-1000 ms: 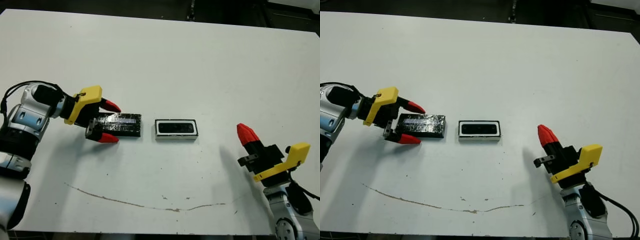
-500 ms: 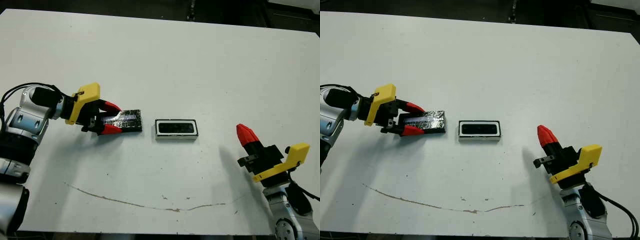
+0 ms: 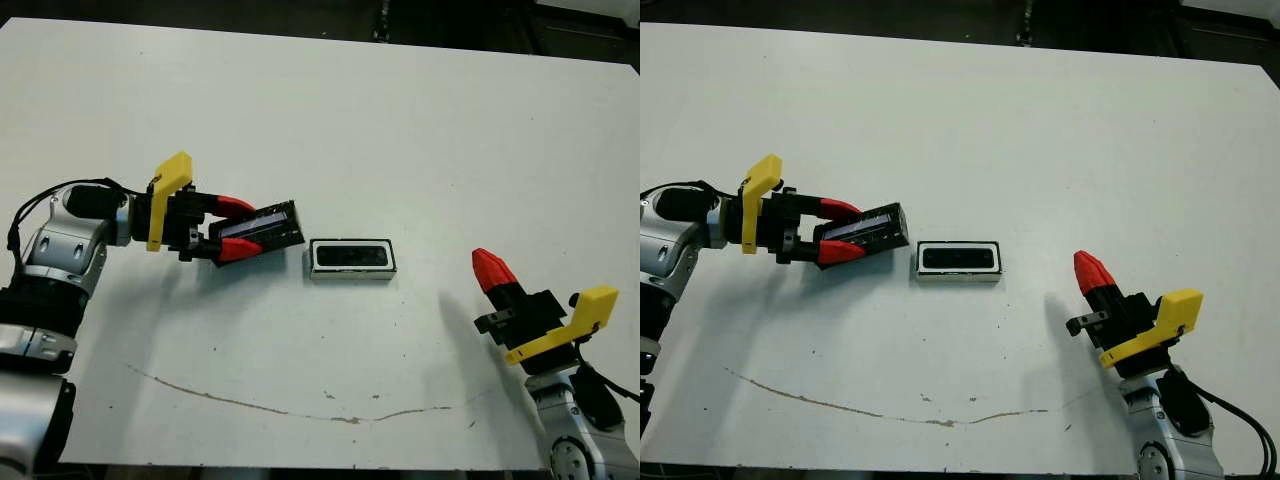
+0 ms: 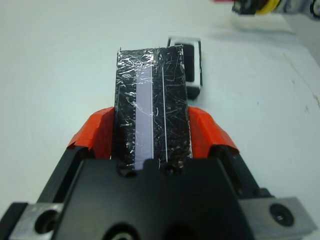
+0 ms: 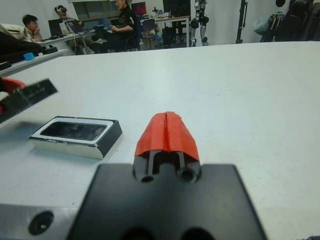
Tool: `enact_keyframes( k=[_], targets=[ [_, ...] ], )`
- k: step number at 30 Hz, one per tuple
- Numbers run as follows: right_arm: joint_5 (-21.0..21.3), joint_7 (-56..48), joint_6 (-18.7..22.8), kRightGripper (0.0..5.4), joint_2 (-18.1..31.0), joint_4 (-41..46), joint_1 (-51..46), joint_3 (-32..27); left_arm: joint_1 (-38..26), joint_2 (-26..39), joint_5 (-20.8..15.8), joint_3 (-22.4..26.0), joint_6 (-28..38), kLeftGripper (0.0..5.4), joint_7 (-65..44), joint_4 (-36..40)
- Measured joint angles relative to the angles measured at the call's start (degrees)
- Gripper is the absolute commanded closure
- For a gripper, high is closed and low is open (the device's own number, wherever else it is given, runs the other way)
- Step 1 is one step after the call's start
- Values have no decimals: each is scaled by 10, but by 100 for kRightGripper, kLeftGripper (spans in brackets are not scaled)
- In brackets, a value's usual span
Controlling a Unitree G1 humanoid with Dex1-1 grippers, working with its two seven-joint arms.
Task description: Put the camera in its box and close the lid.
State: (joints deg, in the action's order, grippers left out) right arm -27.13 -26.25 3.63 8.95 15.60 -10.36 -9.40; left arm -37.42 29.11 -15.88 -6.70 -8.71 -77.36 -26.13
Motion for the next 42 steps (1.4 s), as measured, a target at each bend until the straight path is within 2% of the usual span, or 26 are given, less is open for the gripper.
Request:
enact_keyframes(
  k=[4, 15, 25, 35, 42],
  targets=[
    [-3, 0, 3, 540, 0, 2, 0, 0, 2, -5, -12, -3, -35, 224, -2, 10],
    [-2, 1, 3, 540, 0, 5, 0, 0, -4, -36, -2, -40, -72, 224, 6, 14],
    [-6, 1, 3, 540, 0, 5, 0, 0, -5, -60, 28, -63, -28, 224, 19, 15],
    [-4, -1, 3, 540, 0, 5, 0, 0, -8, -82, 33, -75, -1, 224, 21, 0],
    [-1, 0, 3, 540, 0, 5, -1, 0, -7, -103, 32, -78, -12, 224, 34, 0]
  ],
)
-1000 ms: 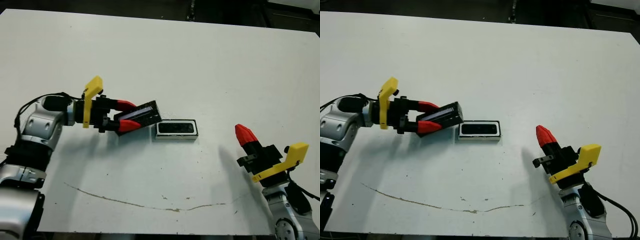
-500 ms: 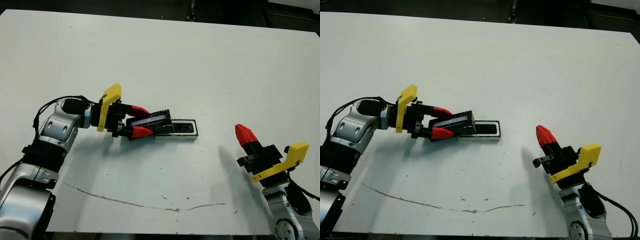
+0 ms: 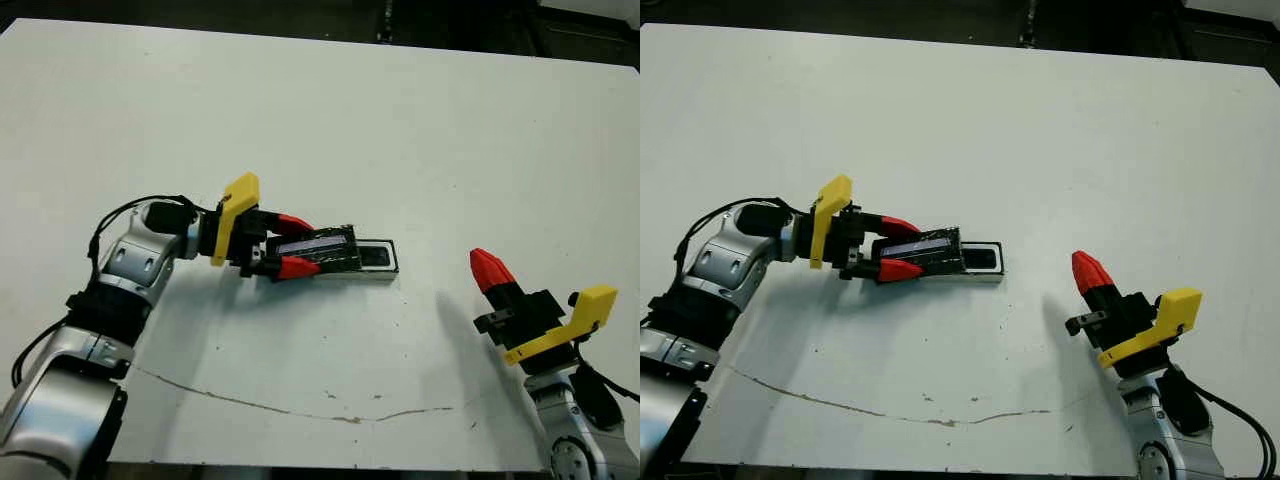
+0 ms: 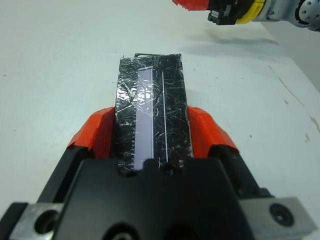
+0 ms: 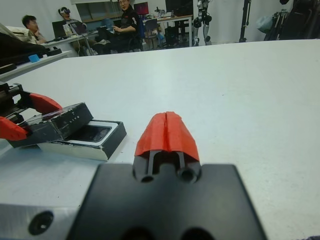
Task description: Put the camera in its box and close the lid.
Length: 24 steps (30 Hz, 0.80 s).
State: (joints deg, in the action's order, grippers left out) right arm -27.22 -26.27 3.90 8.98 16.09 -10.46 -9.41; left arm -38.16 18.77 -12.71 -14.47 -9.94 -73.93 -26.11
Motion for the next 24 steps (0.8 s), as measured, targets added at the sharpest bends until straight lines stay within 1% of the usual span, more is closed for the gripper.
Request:
enact_keyframes(
  k=[9, 15, 20, 24],
  targets=[
    [3, 2, 0, 540, 0, 3, -6, 0, -13, -20, 3, -12, -25, 224, 16, -12],
    [-2, 1, 0, 540, 0, 3, -8, -1, -31, -59, 7, -18, 46, 224, 16, -87],
    [0, 2, 0, 540, 0, 3, -10, -1, -50, -89, 12, -23, 84, 224, 15, -142],
    [3, 3, 0, 540, 0, 3, -10, -1, -58, -103, 19, -26, 110, 224, 14, -170]
  ],
)
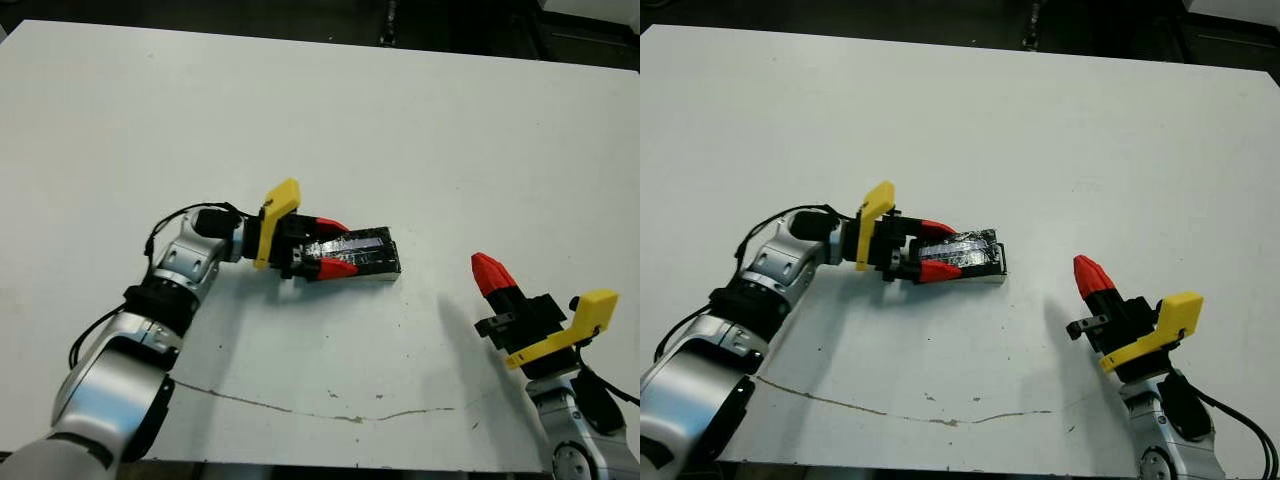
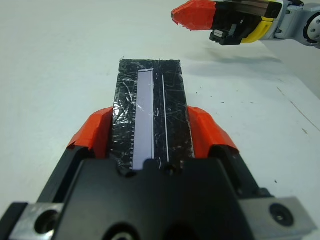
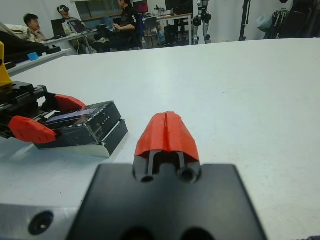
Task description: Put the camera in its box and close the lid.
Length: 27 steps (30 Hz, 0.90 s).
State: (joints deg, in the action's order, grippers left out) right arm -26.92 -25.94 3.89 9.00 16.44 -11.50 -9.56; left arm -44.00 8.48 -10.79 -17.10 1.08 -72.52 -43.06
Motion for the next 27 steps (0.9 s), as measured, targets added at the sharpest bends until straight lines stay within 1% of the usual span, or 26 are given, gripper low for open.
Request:
enact_keyframes(
  k=[11, 17, 27],
  targets=[
    [0, 7, -1, 540, 0, 0, -1, -2, -23, -32, 21, -10, 61, 224, 6, -67],
    [1, 7, -5, 540, 2, 0, 0, -5, -40, -44, 26, -12, 71, 224, 5, -101],
    [2, 12, -5, 540, 2, 1, -1, -6, -74, -60, 55, -15, 103, 224, 5, -169]
  ],
)
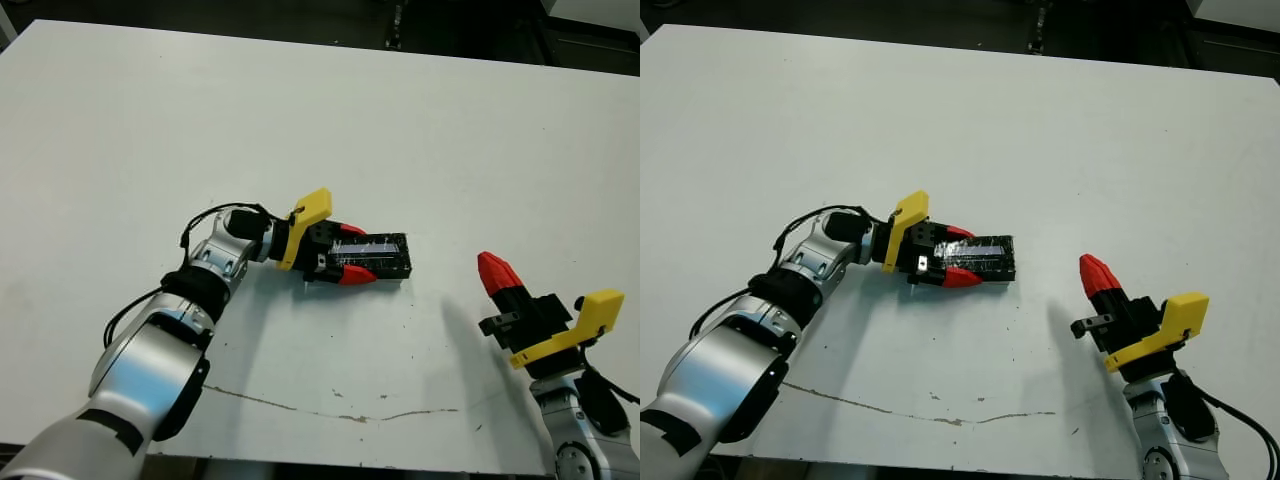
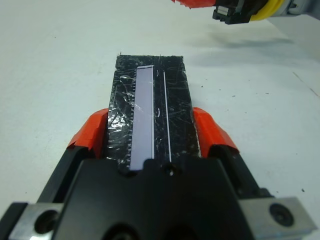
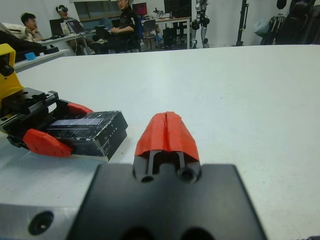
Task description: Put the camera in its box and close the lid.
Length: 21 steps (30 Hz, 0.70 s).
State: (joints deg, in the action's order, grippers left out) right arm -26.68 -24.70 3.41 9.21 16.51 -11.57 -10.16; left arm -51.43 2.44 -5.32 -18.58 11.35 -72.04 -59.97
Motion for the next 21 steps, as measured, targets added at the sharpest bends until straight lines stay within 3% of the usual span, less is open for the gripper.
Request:
enact_keyframes(
  k=[2, 11, 21],
  targets=[
    [0, 0, 0, 540, 0, 0, 0, 0, -3, -2, 4, 0, -4, 224, 2, -3],
    [-3, -6, 0, 540, 0, -1, 1, -1, 2, -5, 47, -17, -45, 109, 30, 39],
    [-6, -8, 0, 540, 3, -1, 2, -9, 12, -6, 47, -17, -74, 2, 45, 64]
  ],
)
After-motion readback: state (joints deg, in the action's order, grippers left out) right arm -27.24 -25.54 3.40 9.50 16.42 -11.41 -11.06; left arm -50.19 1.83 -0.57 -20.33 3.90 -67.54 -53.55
